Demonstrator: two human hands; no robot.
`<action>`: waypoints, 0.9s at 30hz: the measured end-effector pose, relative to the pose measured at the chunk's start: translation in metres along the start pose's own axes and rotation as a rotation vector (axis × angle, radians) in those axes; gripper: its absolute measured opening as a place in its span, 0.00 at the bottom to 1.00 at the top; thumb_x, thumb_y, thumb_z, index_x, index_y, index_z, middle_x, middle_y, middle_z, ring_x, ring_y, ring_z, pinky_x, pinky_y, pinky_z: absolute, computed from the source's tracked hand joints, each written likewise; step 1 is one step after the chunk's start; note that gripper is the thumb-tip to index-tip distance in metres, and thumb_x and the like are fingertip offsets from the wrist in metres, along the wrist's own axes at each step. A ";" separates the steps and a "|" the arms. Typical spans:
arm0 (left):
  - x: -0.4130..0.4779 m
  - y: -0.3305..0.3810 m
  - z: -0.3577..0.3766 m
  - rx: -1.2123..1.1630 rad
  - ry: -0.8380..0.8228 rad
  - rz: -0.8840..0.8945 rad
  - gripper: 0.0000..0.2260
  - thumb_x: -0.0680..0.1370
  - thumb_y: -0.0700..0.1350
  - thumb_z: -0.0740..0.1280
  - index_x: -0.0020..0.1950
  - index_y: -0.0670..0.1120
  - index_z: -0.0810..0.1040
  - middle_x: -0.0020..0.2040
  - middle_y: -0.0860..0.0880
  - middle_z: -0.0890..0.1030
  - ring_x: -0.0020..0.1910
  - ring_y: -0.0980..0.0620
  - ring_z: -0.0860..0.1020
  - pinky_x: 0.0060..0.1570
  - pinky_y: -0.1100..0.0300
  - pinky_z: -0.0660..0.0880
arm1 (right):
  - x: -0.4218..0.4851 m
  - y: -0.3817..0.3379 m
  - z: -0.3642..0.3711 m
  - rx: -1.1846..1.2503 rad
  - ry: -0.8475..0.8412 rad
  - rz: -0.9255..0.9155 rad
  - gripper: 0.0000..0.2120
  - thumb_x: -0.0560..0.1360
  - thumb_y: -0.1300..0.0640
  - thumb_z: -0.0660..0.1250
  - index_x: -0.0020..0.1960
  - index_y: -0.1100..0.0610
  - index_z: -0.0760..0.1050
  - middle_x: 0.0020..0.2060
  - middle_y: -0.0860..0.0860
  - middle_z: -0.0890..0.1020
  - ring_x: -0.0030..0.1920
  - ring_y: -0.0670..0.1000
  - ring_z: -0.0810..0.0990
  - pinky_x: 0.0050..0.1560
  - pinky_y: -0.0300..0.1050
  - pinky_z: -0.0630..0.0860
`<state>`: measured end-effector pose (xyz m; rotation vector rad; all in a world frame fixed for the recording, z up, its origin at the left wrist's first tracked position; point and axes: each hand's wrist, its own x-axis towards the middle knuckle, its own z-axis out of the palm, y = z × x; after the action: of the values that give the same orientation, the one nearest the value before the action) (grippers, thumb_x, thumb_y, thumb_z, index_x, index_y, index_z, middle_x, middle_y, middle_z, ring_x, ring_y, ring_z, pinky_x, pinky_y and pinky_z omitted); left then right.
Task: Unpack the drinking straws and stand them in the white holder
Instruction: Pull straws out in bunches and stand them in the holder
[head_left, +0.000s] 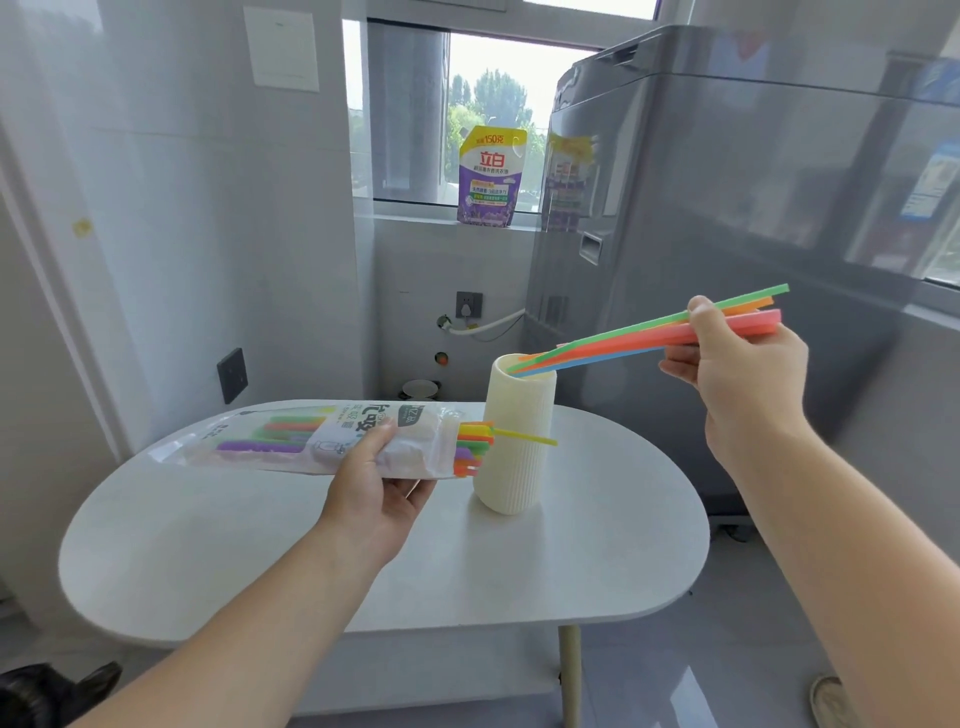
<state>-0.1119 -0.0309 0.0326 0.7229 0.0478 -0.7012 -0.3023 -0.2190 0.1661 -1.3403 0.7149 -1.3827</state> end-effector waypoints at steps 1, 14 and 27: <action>0.000 0.000 0.000 0.003 0.000 0.002 0.18 0.78 0.45 0.71 0.68 0.49 0.76 0.47 0.46 0.89 0.48 0.48 0.88 0.38 0.53 0.85 | 0.001 -0.001 0.003 -0.025 -0.015 -0.021 0.07 0.76 0.54 0.72 0.41 0.57 0.80 0.24 0.46 0.82 0.29 0.46 0.83 0.33 0.39 0.81; -0.002 0.002 -0.001 -0.009 -0.003 0.000 0.22 0.78 0.44 0.71 0.72 0.50 0.73 0.58 0.43 0.86 0.53 0.45 0.87 0.41 0.51 0.85 | 0.022 0.011 0.058 -0.385 -0.224 -0.077 0.10 0.77 0.53 0.70 0.40 0.58 0.79 0.30 0.52 0.82 0.25 0.46 0.81 0.35 0.45 0.85; 0.001 0.017 -0.017 0.024 0.007 0.028 0.14 0.78 0.45 0.71 0.64 0.50 0.77 0.46 0.47 0.89 0.50 0.46 0.87 0.42 0.52 0.85 | 0.028 0.049 0.096 -0.649 -0.450 0.017 0.12 0.73 0.48 0.76 0.40 0.51 0.75 0.40 0.51 0.82 0.39 0.49 0.84 0.35 0.40 0.81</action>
<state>-0.0977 -0.0119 0.0292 0.7479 0.0355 -0.6736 -0.1934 -0.2365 0.1491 -2.0587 0.8938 -0.7971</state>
